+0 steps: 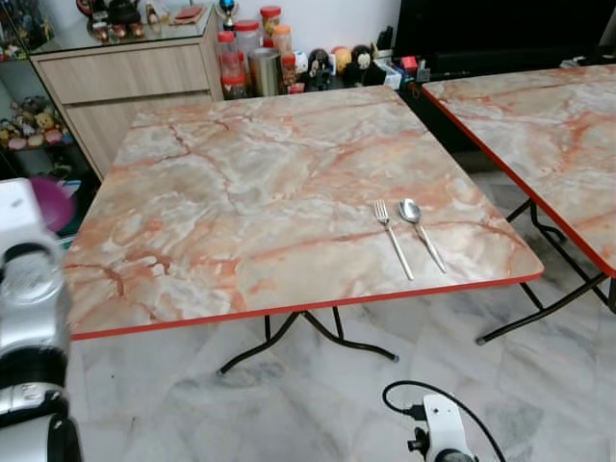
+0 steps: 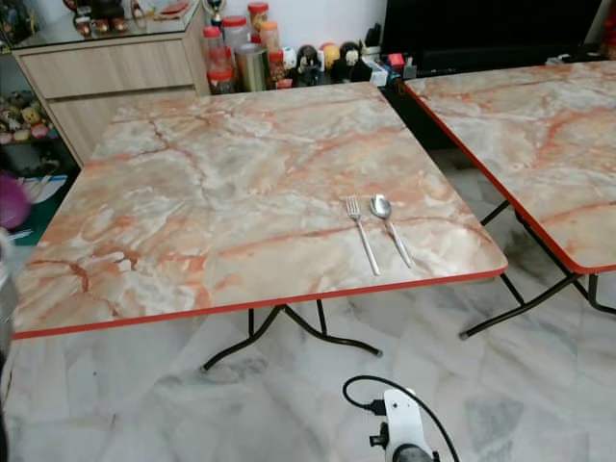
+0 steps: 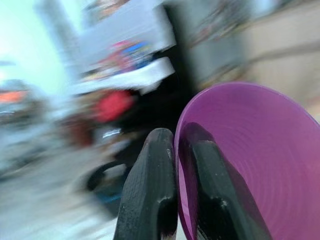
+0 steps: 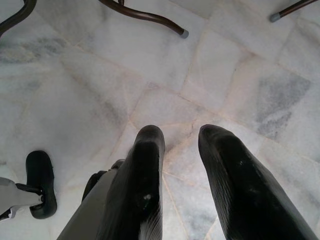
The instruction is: Setting the table
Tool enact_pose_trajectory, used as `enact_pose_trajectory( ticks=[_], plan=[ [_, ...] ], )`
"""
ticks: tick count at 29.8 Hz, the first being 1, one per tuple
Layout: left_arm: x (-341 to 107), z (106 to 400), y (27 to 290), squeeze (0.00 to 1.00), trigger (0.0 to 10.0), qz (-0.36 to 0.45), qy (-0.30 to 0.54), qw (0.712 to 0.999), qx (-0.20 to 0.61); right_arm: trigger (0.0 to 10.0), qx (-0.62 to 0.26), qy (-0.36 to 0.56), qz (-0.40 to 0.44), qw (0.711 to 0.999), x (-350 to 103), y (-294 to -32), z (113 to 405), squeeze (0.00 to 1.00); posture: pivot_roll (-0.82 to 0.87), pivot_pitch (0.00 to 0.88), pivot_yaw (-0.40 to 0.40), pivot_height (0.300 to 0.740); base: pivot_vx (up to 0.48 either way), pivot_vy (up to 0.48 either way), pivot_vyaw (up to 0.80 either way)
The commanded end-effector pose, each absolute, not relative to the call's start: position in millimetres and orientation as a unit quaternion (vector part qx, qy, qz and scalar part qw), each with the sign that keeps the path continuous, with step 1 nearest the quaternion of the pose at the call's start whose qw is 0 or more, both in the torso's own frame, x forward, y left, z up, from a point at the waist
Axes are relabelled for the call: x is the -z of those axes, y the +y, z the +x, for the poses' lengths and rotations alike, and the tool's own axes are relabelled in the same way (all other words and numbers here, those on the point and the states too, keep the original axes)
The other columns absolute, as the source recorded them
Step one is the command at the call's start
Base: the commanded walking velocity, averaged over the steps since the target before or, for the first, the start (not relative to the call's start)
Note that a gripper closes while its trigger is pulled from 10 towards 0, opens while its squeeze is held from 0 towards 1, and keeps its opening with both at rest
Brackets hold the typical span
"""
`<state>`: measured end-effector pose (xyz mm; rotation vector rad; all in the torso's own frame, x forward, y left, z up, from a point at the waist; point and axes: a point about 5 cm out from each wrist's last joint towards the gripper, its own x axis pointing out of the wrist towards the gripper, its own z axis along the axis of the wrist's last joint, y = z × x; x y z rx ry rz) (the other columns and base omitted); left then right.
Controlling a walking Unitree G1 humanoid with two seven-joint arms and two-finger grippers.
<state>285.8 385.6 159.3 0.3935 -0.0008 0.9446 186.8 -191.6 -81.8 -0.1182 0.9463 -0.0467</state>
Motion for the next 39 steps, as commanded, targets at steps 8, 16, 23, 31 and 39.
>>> enact_pose_trajectory(
  ticks=[8,16,23,31,39],
  plan=[
    [-89.2,216.8,415.5,0.0,10.0,0.246,0.139,0.792,-0.541,10.0,0.011,0.456,-0.06,0.888,83.1,-187.5,184.8,0.0,0.02,0.0,0.043,0.702,0.0,0.0,0.0],
    [-6.6,173.1,384.6,0.0,10.0,0.204,0.322,0.792,-0.476,10.0,0.006,0.458,-0.062,0.887,83.9,-185.4,183.8,0.0,0.02,0.0,0.041,0.702,0.0,0.0,0.0],
    [46.6,186.5,304.3,0.0,10.0,0.1,0.405,0.879,-0.23,10.0,0.013,0.458,-0.058,0.887,83.8,-186.4,183.7,0.0,0.01,0.0,0.039,0.702,0.0,0.0,0.0],
    [63.4,193.8,253.2,0.0,10.0,0.037,0.412,0.895,-0.167,10.0,0.024,0.46,-0.049,0.886,84.8,-188.0,181.2,0.0,0.0,0.0,0.044,0.702,0.0,0.0,0.0],
    [63.9,200.5,239.8,0.0,10.0,0.045,0.412,0.9,-0.137,10.0,0.029,0.459,-0.044,0.887,85.0,-187.8,180.7,0.0,-0.01,0.0,0.048,0.702,0.0,-0.183,0.0]
  ],
)
